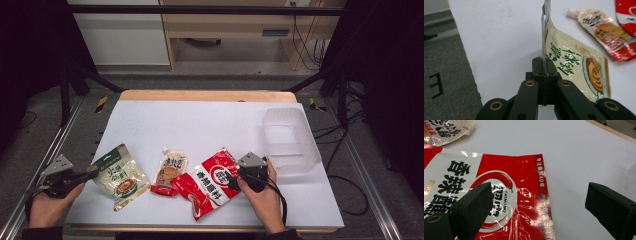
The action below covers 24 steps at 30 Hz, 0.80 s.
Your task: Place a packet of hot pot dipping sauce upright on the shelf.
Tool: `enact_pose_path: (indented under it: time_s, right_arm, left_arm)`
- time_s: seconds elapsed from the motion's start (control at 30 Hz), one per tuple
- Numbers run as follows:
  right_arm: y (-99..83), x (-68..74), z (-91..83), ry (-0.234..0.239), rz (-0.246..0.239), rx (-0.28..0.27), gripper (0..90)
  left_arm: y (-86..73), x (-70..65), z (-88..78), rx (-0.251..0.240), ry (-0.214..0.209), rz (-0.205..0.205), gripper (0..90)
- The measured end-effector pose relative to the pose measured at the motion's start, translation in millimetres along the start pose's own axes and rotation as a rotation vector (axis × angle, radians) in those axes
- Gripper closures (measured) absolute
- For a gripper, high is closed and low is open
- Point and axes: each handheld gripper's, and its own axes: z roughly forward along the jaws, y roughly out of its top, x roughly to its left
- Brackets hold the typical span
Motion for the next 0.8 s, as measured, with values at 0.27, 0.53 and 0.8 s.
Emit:
enact_pose_path:
  time_s: [0.27, 0.53, 0.8]
  right_arm:
    - [-0.5, -2.9, -1.3, -0.006, 0.011, -0.003, 8.2]
    - [0.5, -1.3, -0.5, 0.003, 0.021, -0.002, 8.0]
    - [7.8, 0.9, -4.2, 0.045, 0.039, -0.025, 8.2]
  left_arm:
    - [20.9, -16.2, -20.7, -0.06, -0.061, 0.06, 90.0]
    - [42.1, -34.0, -30.4, -0.049, -0.101, 0.155, 90.0]
    - [87.2, -53.9, -45.8, -0.01, -0.083, 0.288, 90.0]
